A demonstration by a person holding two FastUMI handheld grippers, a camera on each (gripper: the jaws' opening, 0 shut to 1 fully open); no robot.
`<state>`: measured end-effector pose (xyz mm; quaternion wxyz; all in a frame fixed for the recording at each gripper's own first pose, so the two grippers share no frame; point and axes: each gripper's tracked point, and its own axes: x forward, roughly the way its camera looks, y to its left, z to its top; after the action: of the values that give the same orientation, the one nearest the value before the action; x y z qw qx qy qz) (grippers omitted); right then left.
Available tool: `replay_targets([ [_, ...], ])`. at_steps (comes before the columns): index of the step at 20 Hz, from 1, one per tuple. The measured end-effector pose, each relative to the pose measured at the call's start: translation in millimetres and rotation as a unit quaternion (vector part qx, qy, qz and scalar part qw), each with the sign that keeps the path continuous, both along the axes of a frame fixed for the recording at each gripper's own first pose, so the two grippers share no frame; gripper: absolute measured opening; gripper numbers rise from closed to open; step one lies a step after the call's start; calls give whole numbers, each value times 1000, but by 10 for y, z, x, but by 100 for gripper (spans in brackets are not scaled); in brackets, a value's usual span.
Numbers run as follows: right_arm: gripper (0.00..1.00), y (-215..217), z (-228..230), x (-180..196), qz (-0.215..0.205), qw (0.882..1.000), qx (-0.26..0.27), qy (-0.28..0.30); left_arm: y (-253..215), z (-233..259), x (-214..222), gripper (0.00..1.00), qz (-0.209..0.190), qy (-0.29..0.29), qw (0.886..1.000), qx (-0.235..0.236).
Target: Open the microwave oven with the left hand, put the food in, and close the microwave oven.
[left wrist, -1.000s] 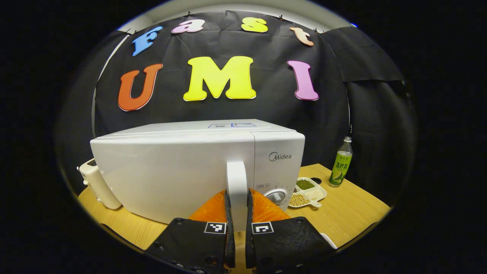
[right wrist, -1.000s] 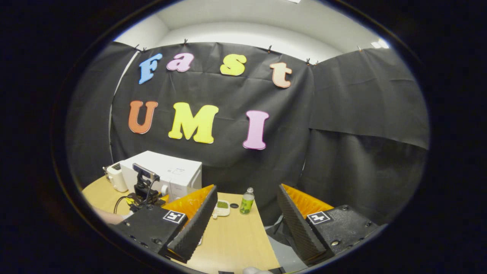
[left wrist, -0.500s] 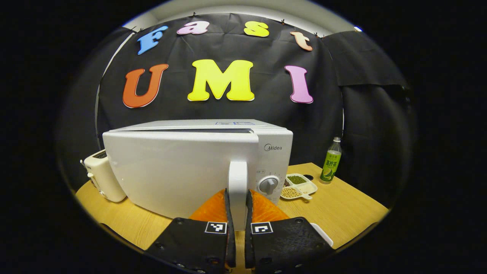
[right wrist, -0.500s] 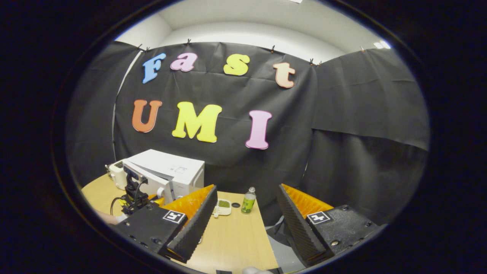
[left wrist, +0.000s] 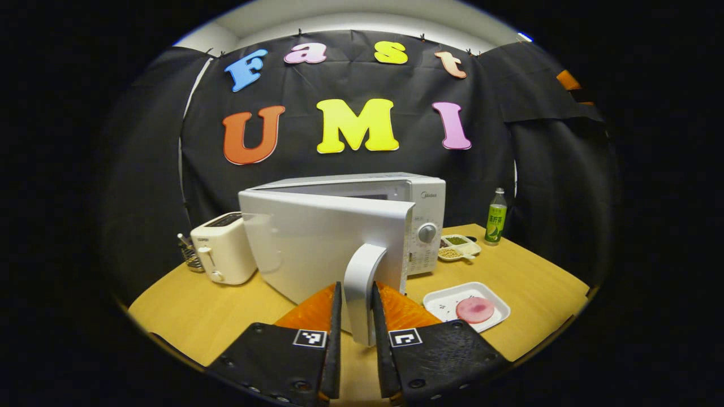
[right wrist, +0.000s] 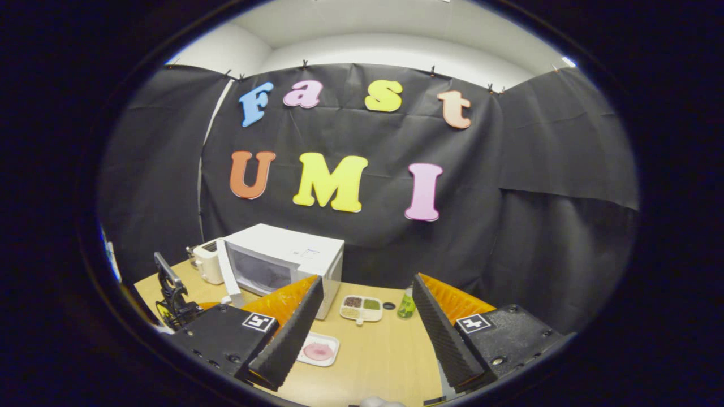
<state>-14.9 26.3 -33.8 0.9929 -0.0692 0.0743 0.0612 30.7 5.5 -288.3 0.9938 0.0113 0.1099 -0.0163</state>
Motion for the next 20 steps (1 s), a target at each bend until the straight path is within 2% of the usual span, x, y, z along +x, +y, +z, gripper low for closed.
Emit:
replay_targets([
  [1, 100, 63, -61, 32, 7, 1000, -1, 4, 158, -26, -81, 24, 14, 4, 1000, 3],
  [2, 100, 131, -122, 58, 12, 1000, 0, 9, 329, -60, -171, 51, 26, 12, 1000, 1],
  [3, 100, 203, -186, 85, 17, 1000, 3, 15, 446, -79, -240, 54, 34, 17, 999, -2],
  [4, 100, 273, -243, 103, 20, 1000, 7, 20, 605, -71, -315, 51, 45, 17, 999, -4],
  [5, 100, 347, -312, 129, 24, 999, 10, 27, 735, -56, -383, 67, 54, 16, 998, -2],
  [6, 100, 431, -369, 137, 28, 999, 14, 32, 847, -45, -458, 74, 59, 15, 998, -4],
  [10, 96, 735, -565, 136, 42, 998, 18, 45, 1276, -53, -761, 81, 80, 22, 997, 9],
  [15, 100, 967, -942, 227, 44, 995, 48, 80, 1907, -103, -1117, 83, 120, 36, 992, 28],
  [17, 100, 996, -1125, 287, 49, 992, 54, 103, 2133, -97, -1236, 83, 139, 38, 989, 35],
  [18, 96, 991, -1236, 319, 50, 991, 53, 116, 2234, -100, -1288, 83, 148, 40, 987, 40],
  [19, 100, 945, -1337, 380, 48, 990, 52, 122, 2310, -107, -1341, 83, 159, 43, 985, 47],
  [20, 98, 885, -1446, 440, 42, 989, 51, 133, 2375, -101, -1389, 83, 169, 45, 983, 53],
])
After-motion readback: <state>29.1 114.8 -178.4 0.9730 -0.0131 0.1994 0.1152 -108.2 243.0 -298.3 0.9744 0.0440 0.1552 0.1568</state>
